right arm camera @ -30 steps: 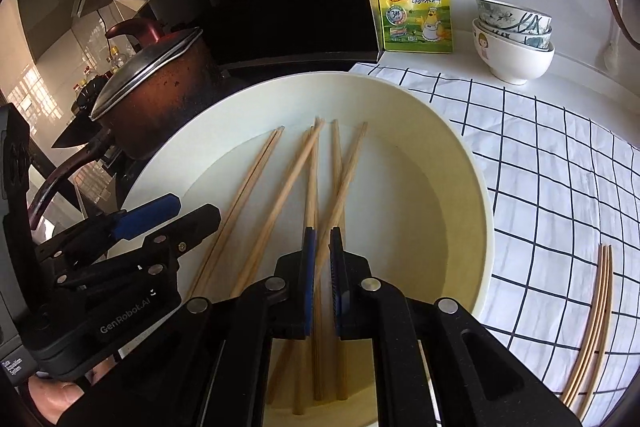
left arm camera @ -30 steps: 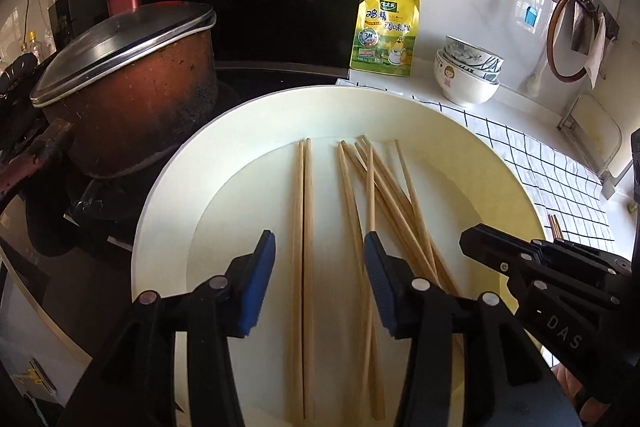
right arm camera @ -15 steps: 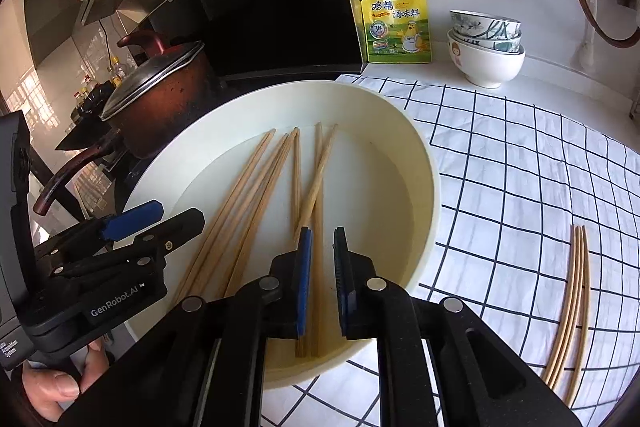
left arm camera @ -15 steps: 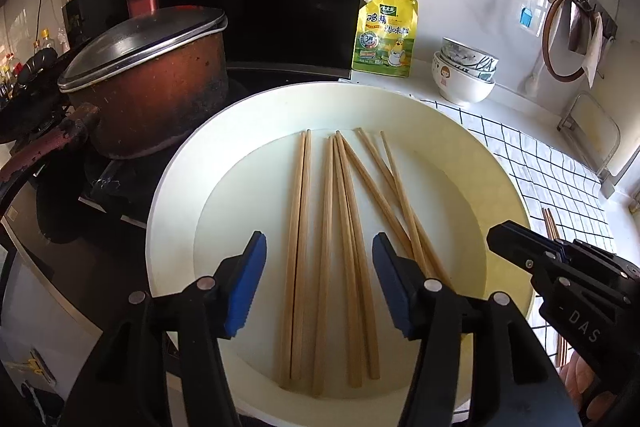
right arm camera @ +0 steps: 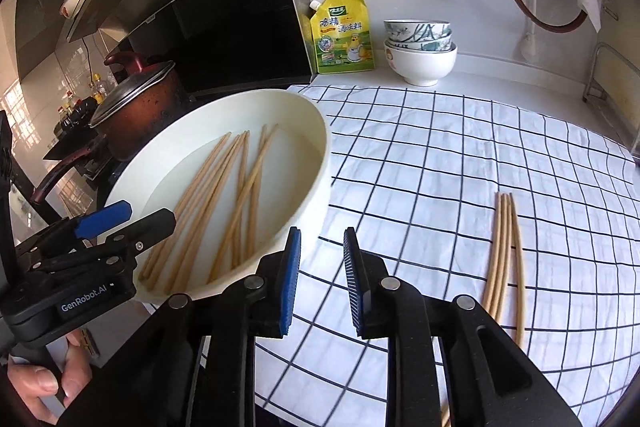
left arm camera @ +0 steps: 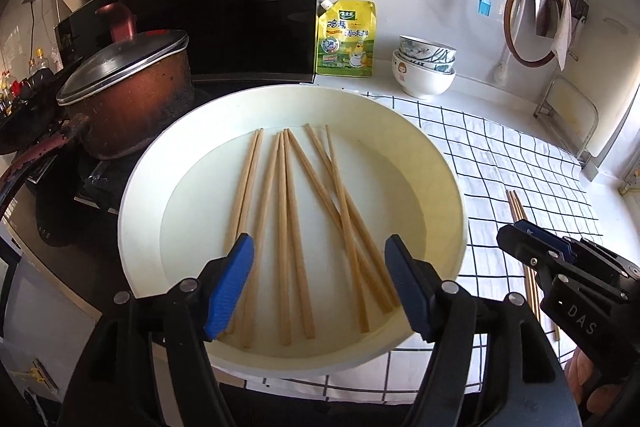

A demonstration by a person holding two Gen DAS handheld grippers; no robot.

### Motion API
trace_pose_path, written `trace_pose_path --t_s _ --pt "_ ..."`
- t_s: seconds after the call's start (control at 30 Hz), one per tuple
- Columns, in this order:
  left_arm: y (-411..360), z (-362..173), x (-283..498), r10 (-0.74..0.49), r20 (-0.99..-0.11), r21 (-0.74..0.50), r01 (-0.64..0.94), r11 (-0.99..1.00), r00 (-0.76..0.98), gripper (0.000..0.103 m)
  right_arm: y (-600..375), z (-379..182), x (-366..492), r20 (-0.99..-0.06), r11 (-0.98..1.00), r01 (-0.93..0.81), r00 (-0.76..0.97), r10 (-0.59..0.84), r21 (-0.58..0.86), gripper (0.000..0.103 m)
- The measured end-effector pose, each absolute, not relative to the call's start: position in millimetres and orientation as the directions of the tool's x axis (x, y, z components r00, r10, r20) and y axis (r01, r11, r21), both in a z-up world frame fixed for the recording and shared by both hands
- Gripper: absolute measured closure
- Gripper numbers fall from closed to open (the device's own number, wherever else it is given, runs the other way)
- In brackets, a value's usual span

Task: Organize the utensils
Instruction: 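Withdraw both open tools from the basin toward the chopstick pile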

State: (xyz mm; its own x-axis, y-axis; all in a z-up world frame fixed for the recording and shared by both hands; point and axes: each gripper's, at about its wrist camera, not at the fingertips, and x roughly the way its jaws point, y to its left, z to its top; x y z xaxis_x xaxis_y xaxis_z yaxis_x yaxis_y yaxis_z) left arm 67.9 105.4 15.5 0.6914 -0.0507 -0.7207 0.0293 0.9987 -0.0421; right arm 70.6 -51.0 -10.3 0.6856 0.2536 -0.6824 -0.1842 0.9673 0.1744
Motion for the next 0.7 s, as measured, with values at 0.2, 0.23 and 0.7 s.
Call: trace_pose_path --t_s 0.2,0.23,0.7 --pt "78.1 17.8 56.9 -0.087 -0.718 -0.052 0.072 0.996 0.691 0.031 -84.0 -12.0 54.2 -0.681 0.980 -0.122 0.705 0.198 0.158 0.078" --pt "73.3 18.3 55.4 -0.093 -0.716 -0.054 0.079 0.995 0.691 0.031 -89.3 -12.5 52.2 -0.681 0.981 -0.113 0.707 0.193 0.160 0.078" --pt "14.5 16.6 47.3 -0.169 -0.715 -0.069 0.172 0.983 0.678 0.029 -159.2 -23.7 22.7 -0.688 0.991 0.004 0.720 0.088 0.131 0.074"
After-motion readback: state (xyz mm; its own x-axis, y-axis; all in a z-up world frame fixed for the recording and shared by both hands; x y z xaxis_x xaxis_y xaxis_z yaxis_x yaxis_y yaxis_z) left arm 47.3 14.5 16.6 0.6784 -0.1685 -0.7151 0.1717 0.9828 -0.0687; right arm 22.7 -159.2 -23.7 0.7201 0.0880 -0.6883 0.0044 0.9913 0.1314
